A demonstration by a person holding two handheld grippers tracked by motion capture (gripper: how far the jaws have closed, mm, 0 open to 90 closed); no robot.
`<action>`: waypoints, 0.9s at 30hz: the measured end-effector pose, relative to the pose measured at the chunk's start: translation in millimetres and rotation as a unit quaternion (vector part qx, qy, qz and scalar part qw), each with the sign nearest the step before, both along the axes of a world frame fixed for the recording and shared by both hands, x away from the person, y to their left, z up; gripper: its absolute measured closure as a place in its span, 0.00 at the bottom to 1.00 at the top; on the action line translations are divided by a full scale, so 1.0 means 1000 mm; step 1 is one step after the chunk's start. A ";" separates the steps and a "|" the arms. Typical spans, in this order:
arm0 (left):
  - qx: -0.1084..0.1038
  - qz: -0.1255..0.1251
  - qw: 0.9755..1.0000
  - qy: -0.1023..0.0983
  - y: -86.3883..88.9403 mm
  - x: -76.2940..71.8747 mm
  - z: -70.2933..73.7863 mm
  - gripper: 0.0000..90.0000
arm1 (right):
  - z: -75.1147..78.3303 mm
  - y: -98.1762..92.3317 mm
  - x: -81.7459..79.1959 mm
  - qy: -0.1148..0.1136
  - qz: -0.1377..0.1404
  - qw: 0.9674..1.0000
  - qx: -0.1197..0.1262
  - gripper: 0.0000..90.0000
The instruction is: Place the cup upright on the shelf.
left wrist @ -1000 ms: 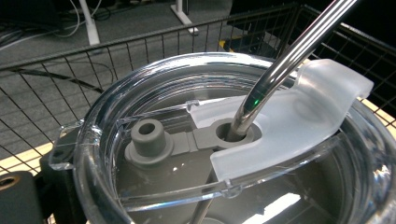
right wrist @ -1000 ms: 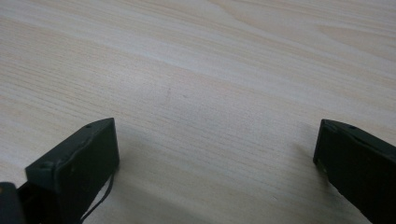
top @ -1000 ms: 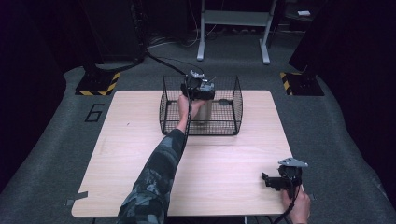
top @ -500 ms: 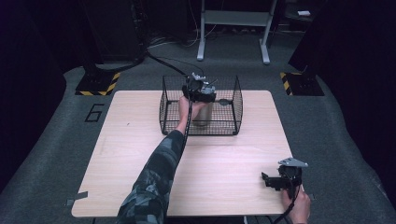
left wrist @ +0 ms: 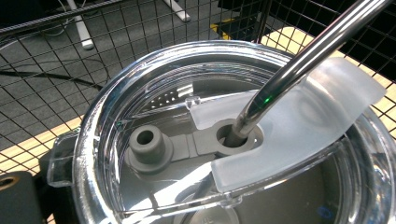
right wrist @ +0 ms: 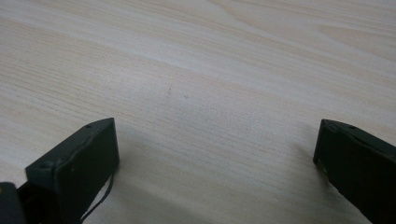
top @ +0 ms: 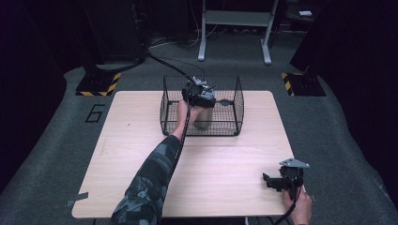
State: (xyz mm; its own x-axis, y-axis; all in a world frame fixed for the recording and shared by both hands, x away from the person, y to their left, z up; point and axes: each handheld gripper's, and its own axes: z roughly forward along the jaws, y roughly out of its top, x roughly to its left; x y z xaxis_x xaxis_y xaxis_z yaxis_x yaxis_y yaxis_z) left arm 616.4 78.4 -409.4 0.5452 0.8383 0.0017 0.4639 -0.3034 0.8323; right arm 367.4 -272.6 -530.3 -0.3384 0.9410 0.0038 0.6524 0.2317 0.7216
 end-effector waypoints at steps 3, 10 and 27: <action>-0.001 -0.001 1.000 0.001 0.001 -0.001 0.000 0.04 | 0.000 0.000 0.000 0.000 0.000 1.000 0.000 0.00; 0.000 -0.007 1.000 -0.004 0.002 -0.003 0.000 0.04 | 0.000 -0.001 0.000 0.001 0.003 1.000 -0.002 0.00; -0.014 -0.014 0.999 0.026 0.012 -0.011 0.012 0.00 | 0.000 -0.001 0.000 0.001 0.005 1.000 -0.003 0.00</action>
